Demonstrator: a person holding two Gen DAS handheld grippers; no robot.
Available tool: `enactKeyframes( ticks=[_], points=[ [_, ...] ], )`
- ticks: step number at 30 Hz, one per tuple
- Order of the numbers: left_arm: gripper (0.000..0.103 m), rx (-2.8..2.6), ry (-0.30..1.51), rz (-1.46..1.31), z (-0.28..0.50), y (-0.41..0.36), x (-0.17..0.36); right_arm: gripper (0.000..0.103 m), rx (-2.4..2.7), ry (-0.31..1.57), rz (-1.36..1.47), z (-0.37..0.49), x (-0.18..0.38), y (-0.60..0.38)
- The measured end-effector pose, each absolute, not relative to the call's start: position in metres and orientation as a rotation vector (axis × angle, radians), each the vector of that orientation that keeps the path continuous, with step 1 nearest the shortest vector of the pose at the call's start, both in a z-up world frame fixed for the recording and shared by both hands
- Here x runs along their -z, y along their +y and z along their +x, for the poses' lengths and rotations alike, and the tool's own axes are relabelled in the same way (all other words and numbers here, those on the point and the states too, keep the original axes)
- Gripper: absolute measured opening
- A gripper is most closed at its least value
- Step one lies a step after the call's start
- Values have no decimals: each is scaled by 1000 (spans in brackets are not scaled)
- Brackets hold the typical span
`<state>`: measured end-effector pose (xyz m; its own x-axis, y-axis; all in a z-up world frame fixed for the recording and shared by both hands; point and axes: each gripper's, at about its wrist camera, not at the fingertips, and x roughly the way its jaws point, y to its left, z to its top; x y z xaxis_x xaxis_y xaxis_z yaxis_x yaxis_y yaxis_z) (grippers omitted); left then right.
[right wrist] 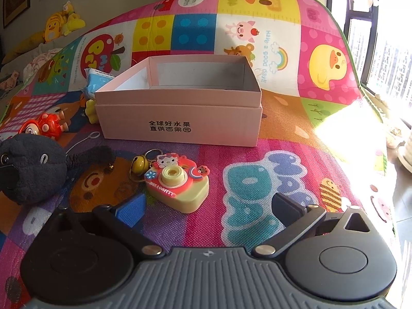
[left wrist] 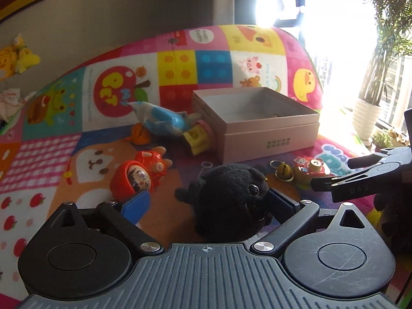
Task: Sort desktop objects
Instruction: 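Grasp the Hello Kitty toy with right while left grasps the black plush cat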
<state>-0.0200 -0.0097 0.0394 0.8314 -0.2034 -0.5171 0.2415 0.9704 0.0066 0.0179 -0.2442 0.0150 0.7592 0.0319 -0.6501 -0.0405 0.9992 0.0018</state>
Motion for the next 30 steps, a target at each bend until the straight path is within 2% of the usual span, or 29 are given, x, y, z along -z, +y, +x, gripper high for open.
enactKeyframes(
  ticks=[13, 18, 23, 30],
  points=[
    [103, -110, 476, 29, -4, 31, -42, 103, -55, 760, -8, 24, -11, -243],
    [103, -181, 546, 78, -5, 48, -30, 103, -55, 758, -11, 24, -11, -243],
    [103, -108, 599, -80, -20, 70, -27, 103, -55, 758, -11, 24, -11, -243],
    [103, 77, 615, -124, -28, 29, -23, 103, -68, 767, -26, 25, -12, -244]
  ],
)
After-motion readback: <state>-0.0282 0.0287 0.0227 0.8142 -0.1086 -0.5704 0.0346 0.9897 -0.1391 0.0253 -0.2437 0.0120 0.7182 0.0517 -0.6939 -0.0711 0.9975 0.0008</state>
